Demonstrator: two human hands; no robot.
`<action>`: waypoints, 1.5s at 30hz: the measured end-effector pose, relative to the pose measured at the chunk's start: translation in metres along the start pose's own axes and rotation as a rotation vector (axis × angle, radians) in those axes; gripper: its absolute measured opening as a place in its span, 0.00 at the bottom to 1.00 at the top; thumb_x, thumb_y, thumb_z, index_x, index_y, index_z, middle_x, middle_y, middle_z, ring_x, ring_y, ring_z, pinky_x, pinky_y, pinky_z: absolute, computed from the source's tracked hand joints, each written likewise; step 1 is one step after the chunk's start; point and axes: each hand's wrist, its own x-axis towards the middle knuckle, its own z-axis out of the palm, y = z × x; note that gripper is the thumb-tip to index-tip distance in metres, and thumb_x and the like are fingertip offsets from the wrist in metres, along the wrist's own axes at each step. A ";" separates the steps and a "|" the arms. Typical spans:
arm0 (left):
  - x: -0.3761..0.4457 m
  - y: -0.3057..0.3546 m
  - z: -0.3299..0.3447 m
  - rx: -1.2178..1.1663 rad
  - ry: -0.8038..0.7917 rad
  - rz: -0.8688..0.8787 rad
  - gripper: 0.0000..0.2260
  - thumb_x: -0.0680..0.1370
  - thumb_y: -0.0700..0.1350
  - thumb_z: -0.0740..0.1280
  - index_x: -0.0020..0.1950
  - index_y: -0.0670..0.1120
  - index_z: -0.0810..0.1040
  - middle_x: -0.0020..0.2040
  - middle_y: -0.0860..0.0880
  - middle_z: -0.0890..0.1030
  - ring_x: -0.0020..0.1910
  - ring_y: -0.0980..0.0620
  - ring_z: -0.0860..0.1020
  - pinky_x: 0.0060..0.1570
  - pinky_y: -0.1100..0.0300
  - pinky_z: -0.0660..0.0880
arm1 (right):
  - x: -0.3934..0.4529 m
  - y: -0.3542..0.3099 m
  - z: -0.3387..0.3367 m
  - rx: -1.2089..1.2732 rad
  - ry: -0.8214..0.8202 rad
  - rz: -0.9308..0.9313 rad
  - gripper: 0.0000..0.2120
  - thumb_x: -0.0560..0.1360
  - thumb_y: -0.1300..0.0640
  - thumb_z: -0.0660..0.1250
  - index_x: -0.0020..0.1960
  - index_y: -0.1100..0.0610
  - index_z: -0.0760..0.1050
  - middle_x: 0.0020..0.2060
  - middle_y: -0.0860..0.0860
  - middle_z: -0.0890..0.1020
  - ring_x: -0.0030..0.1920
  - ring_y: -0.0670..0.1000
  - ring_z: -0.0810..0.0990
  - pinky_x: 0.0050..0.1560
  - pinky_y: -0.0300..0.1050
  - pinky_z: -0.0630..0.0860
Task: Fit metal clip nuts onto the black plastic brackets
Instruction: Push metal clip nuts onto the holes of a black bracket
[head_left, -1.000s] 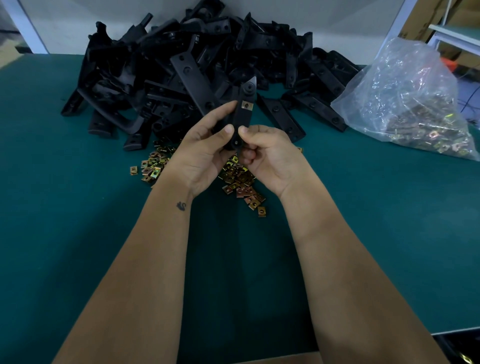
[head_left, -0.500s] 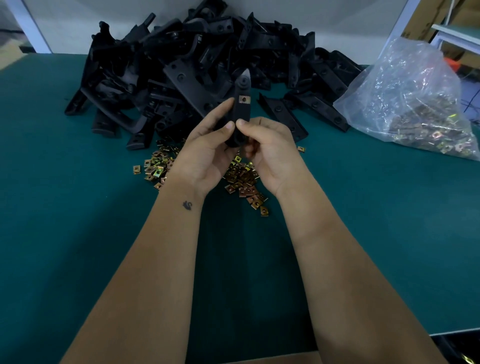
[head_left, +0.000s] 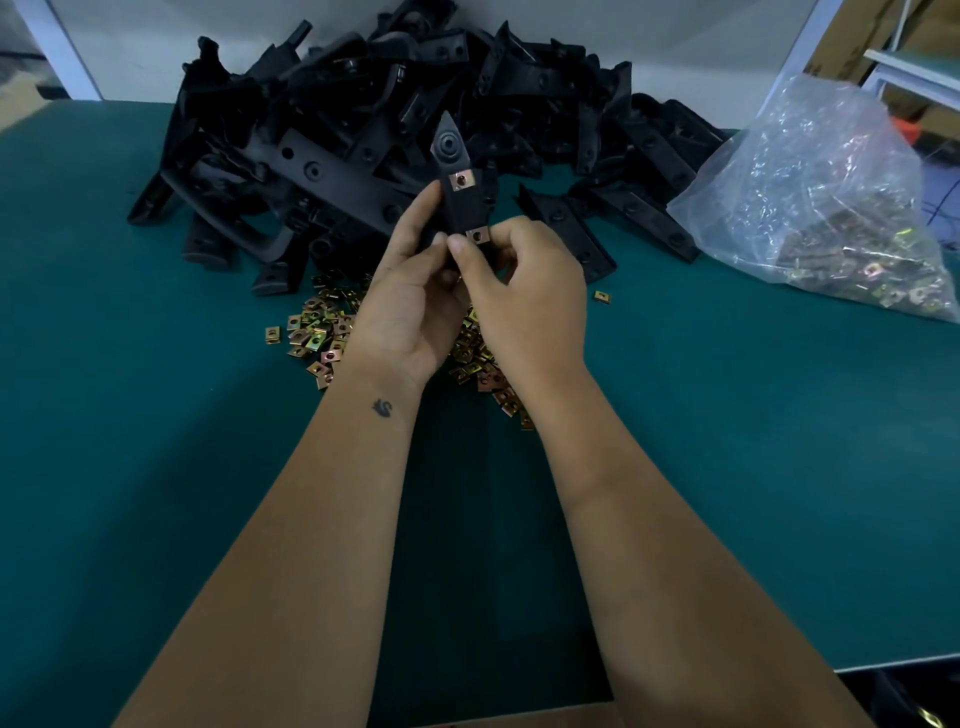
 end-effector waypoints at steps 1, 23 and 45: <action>0.000 0.000 0.000 0.017 -0.002 -0.003 0.20 0.83 0.34 0.54 0.74 0.47 0.70 0.61 0.43 0.81 0.60 0.47 0.77 0.66 0.51 0.74 | 0.000 0.000 0.000 -0.038 0.001 -0.029 0.13 0.77 0.48 0.68 0.46 0.58 0.79 0.42 0.49 0.80 0.44 0.49 0.77 0.43 0.44 0.74; -0.004 -0.009 0.010 0.469 -0.023 0.087 0.16 0.78 0.30 0.64 0.57 0.48 0.82 0.56 0.47 0.84 0.57 0.50 0.81 0.56 0.57 0.78 | 0.008 0.010 -0.009 0.052 0.071 0.132 0.11 0.77 0.46 0.66 0.50 0.53 0.80 0.45 0.45 0.81 0.47 0.44 0.78 0.47 0.44 0.76; 0.000 -0.007 0.009 0.488 0.304 0.214 0.07 0.79 0.38 0.68 0.51 0.50 0.81 0.50 0.50 0.84 0.53 0.51 0.83 0.56 0.54 0.80 | 0.016 0.015 -0.014 0.395 -0.004 0.321 0.07 0.76 0.52 0.69 0.39 0.51 0.78 0.30 0.41 0.77 0.32 0.39 0.74 0.34 0.34 0.71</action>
